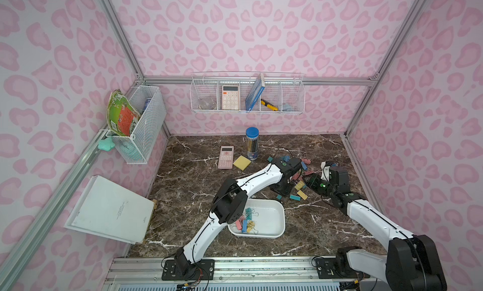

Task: Put the binder clips in the storage box
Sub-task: Pick up the binder clip at the center of the board, then place the binder clip in the storage box.

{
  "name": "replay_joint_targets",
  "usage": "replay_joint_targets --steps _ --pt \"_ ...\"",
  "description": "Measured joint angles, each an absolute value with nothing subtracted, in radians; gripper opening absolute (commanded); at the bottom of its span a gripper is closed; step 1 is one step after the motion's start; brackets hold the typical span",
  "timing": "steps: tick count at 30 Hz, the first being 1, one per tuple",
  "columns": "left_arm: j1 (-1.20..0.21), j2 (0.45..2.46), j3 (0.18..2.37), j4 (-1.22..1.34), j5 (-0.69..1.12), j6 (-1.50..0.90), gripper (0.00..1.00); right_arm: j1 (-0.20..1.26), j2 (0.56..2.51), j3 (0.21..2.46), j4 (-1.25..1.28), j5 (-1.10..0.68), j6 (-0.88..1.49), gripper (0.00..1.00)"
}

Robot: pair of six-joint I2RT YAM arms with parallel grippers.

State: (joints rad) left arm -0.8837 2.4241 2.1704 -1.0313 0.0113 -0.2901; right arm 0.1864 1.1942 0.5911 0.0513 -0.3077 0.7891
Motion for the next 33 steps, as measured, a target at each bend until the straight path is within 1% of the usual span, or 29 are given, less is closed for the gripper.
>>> replay_joint_targets --steps 3,7,9,11,14,17,21,23,27,29,30,33 --pt "-0.886 2.424 2.17 -1.036 0.006 -0.298 0.24 0.186 1.193 0.591 0.051 -0.307 0.789 0.45" --pt "-0.887 2.407 2.17 -1.036 -0.001 -0.315 0.05 0.186 1.179 0.591 0.051 -0.306 0.789 0.45" --pt "-0.886 2.392 2.17 -1.036 0.0 -0.318 0.02 0.186 1.176 0.591 0.05 -0.305 0.789 0.45" --pt "-0.884 2.374 2.17 -1.032 0.0 -0.322 0.02 0.186 1.17 0.591 0.051 -0.3 0.79 0.46" --pt "-0.876 2.344 2.17 -1.028 0.001 -0.334 0.01 0.186 1.157 0.591 0.049 -0.285 0.796 0.5" --pt "-0.864 2.293 2.17 -1.024 0.009 -0.338 0.01 0.179 1.134 0.587 0.052 -0.26 0.809 0.58" --pt "-0.853 2.179 2.164 -1.013 0.027 -0.345 0.0 0.136 1.09 0.53 0.094 -0.247 0.843 0.66" --pt "-0.851 2.09 2.12 -0.997 0.026 -0.36 0.01 0.12 1.073 0.509 0.109 -0.249 0.855 0.7" --pt "-0.858 1.857 1.898 -0.967 0.001 -0.408 0.0 0.122 1.048 0.51 0.147 -0.268 0.843 0.73" --pt "-0.863 1.739 1.75 -0.961 -0.033 -0.454 0.0 0.138 1.041 0.515 0.16 -0.273 0.833 0.78" --pt "-0.865 1.678 1.664 -0.96 -0.051 -0.482 0.0 0.154 1.037 0.519 0.164 -0.274 0.826 0.83" --pt "-0.866 1.543 1.432 -0.958 -0.107 -0.573 0.0 0.214 1.035 0.535 0.172 -0.271 0.796 0.86"
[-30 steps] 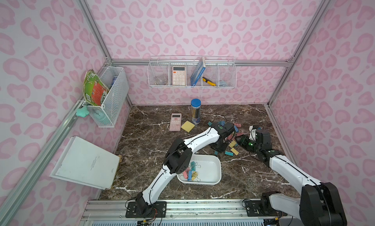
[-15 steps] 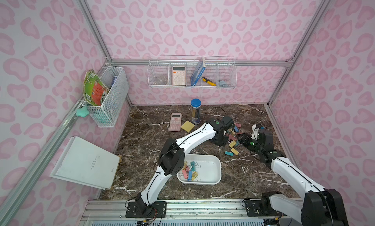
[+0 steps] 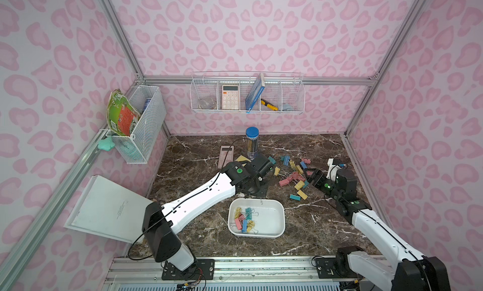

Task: Put the binder clips in the storage box
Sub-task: Place the binder clip in the storage box.

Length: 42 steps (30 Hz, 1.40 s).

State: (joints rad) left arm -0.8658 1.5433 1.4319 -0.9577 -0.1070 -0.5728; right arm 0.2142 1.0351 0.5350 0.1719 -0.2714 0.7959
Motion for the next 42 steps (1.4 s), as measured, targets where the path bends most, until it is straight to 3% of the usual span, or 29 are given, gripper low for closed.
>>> replay_joint_targets --steps 4,17,27,34,42 --pt "-0.865 1.478 1.251 -0.979 -0.173 -0.679 0.0 0.282 1.065 0.568 0.189 -0.265 0.761 0.86" --pt "-0.864 1.615 1.176 -0.991 -0.25 -0.756 0.08 0.307 1.102 0.588 0.192 -0.268 0.756 0.86" --pt "-0.868 1.592 1.201 -0.976 -0.252 -0.759 0.37 0.308 1.103 0.622 0.167 -0.227 0.736 0.86" --pt "-0.863 1.452 1.291 -1.0 -0.316 -0.735 0.66 0.311 1.162 0.697 0.071 -0.147 0.725 0.81" --pt "-0.798 1.349 1.256 -0.94 -0.316 -0.704 0.78 0.435 1.314 0.85 -0.103 0.0 0.651 0.75"
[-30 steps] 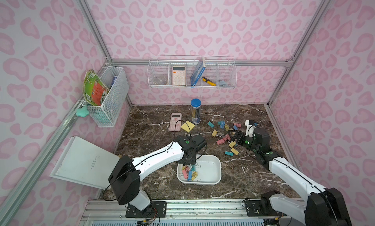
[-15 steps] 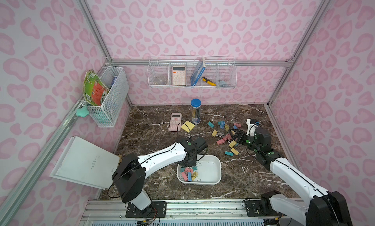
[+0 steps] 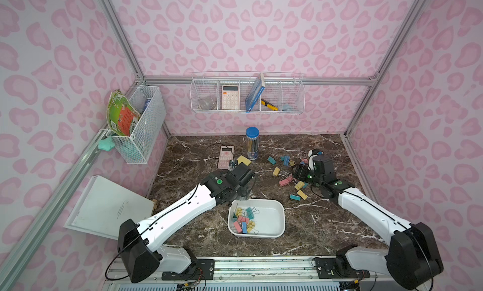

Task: Put the binder clips in the storage box
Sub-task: Place the binder clip in the storage box, then pick up the binder clip at the center of the board.

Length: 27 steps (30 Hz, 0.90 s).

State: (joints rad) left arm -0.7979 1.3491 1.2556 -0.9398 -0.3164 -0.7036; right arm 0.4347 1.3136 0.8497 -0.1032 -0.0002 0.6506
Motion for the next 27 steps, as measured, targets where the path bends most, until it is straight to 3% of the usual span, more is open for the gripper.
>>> replay_joint_targets --steps 5,11,15,22,27 --pt "-0.772 1.325 1.207 -0.885 -0.27 -0.703 0.88 0.494 1.47 0.963 -0.221 0.101 0.598 0.76" --pt "-0.769 1.332 1.193 -0.862 -0.244 -0.692 0.89 0.519 1.655 1.093 -0.39 0.233 0.598 0.66" --pt "-0.768 1.339 1.191 -0.857 -0.24 -0.682 0.89 0.559 1.702 1.132 -0.452 0.334 0.598 0.7" --pt "-0.768 1.345 1.184 -0.849 -0.237 -0.678 0.89 0.588 1.8 1.218 -0.528 0.469 0.566 0.67" --pt "-0.768 1.344 1.178 -0.851 -0.238 -0.678 0.88 0.585 1.839 1.244 -0.555 0.508 0.521 0.78"
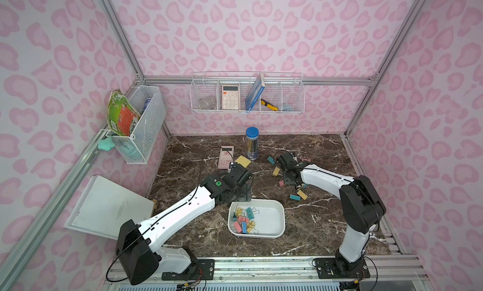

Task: Put the binder clips in the storage box
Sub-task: Pick up the binder clip at the center of the board.

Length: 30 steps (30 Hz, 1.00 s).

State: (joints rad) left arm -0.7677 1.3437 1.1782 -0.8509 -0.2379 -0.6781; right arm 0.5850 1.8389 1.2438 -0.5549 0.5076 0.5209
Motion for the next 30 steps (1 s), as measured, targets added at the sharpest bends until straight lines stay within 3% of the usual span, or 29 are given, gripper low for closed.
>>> replay_joint_targets --steps 10,30 --pt "-0.768 1.343 1.171 -0.85 -0.244 -0.678 0.89 0.581 1.845 1.211 -0.568 0.484 0.461 0.78" --pt "-0.768 1.354 1.164 -0.835 -0.244 -0.678 0.89 0.589 1.882 1.188 -0.588 0.467 0.414 0.6"
